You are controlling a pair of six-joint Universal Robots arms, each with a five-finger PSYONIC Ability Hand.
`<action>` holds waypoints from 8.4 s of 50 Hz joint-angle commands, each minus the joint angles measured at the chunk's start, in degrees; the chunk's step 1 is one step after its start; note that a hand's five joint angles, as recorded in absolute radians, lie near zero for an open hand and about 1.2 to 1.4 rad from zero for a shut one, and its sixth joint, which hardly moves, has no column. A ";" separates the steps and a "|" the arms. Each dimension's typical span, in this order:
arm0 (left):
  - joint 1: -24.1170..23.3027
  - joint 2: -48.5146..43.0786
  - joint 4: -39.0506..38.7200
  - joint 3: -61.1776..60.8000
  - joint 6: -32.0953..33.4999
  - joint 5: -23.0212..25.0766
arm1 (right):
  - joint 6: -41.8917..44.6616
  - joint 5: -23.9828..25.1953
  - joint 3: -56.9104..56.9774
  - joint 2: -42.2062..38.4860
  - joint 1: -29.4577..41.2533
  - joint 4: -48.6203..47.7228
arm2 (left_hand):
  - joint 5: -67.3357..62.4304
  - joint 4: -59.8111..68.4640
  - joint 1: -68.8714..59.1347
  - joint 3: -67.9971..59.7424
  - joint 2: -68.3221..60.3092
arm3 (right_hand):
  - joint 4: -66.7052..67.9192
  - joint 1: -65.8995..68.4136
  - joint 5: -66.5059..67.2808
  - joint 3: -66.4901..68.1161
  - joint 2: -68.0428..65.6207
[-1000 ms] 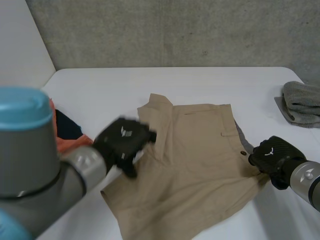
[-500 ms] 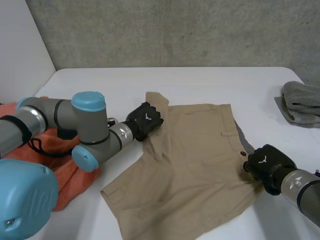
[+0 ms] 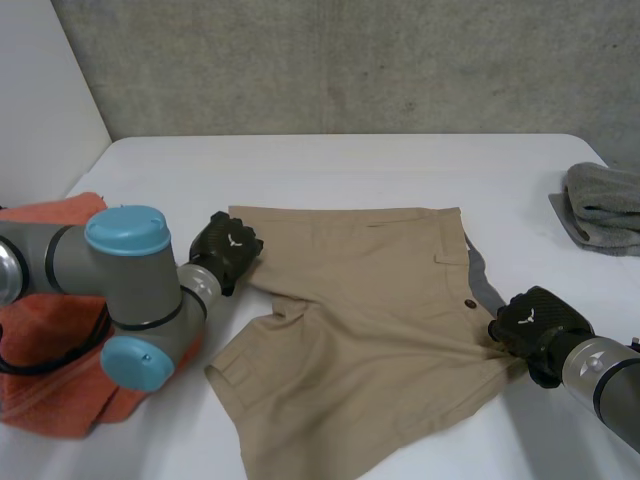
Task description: Fold the laundry.
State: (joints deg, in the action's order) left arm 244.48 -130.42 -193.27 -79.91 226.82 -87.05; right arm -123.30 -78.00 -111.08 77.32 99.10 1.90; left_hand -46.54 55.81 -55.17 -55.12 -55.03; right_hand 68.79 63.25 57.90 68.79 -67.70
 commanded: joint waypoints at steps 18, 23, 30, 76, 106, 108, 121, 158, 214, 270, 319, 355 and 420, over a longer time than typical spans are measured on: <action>-11.47 33.03 16.34 -22.21 -32.40 -4.01 | -7.65 0.22 1.57 0.20 0.13 -3.04 | 19.91 -19.18 18.55 18.49 18.41 | 11.21 16.75 12.10 11.21 -12.30; -19.20 34.44 18.81 -27.22 -37.50 -4.36 | -9.93 0.22 2.09 0.20 -0.04 -4.45 | 19.91 -19.18 18.55 18.49 18.41 | 11.21 16.75 12.10 11.21 -12.30; -21.67 31.99 16.71 -30.83 -37.95 -4.53 | -11.43 0.13 2.36 0.20 0.13 -4.54 | 19.58 -18.85 18.21 18.16 18.07 | 11.21 16.75 12.10 11.21 -12.30; -28.53 28.90 10.46 -33.47 -28.46 -5.06 | -12.67 2.24 0.78 7.41 -0.13 -0.32 | 18.23 -17.50 16.86 16.81 16.72 | 11.21 16.75 12.10 11.21 -12.30; -28.53 24.33 6.16 -34.79 -27.40 -5.41 | -12.75 2.41 0.43 7.32 -0.04 -1.02 | 2.12 -1.39 0.75 0.70 0.61 | 11.21 16.75 12.10 11.21 -12.30; -28.53 23.81 5.37 -34.88 -26.70 -5.50 | -12.75 2.41 0.43 7.32 -0.04 -1.11 | -9.77 10.50 -11.14 -11.19 -11.28 | 11.21 16.75 12.10 11.21 -12.30; -26.60 32.23 5.27 -33.91 -25.20 -8.49 | -11.09 1.71 1.13 9.69 -0.31 3.19 | -23.46 24.19 -24.83 -24.88 -24.97 | 11.21 16.75 12.10 11.21 -12.30; -2.34 -4.22 -3.50 17.49 -19.58 -0.05 | -12.67 -8.40 45.68 -27.03 7.42 -10.23 | -23.46 24.19 -24.83 -24.88 -24.97 | 11.21 16.75 12.10 11.21 -12.30; -5.33 5.25 -13.62 2.31 -19.40 -4.71 | -11.28 -7.69 30.31 -18.71 -5.93 -9.90 | 46.54 -45.81 45.17 45.12 45.03 | 11.21 16.75 12.10 11.21 -12.30; -15.08 -6.86 5.62 27.25 -32.50 -4.80 | -40.97 10.94 49.02 -24.57 6.63 6.88 | 46.49 -45.76 45.12 45.07 44.98 | -58.79 -53.25 -57.90 -58.79 57.70; -10.60 5.17 19.69 24.98 -33.99 11.98 | -20.66 4.25 12.51 -9.57 9.45 -19.55 | 45.99 -45.26 44.62 44.57 44.48 | -58.79 -53.25 -57.90 -58.79 57.70; -7.00 8.95 18.90 21.02 -45.16 27.37 | -20.84 10.85 14.22 -26.08 13.93 -45.93 | 43.80 -43.07 42.43 42.38 42.29 | 11.20 16.75 12.10 11.20 -12.29; -11.13 13.78 12.66 18.82 -45.51 22.80 | -62.50 38.54 58.88 -56.05 -37.57 -58.85 | 42.96 -42.23 41.59 41.54 41.45 | 11.21 16.75 12.10 11.21 -12.30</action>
State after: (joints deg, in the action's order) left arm 233.80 -116.84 -180.65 -61.08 181.38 -64.29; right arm -186.02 -39.87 -51.29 20.48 62.31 -56.80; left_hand -2.80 11.81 -11.57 -12.40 -11.71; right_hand 68.87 58.98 53.38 66.15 -65.71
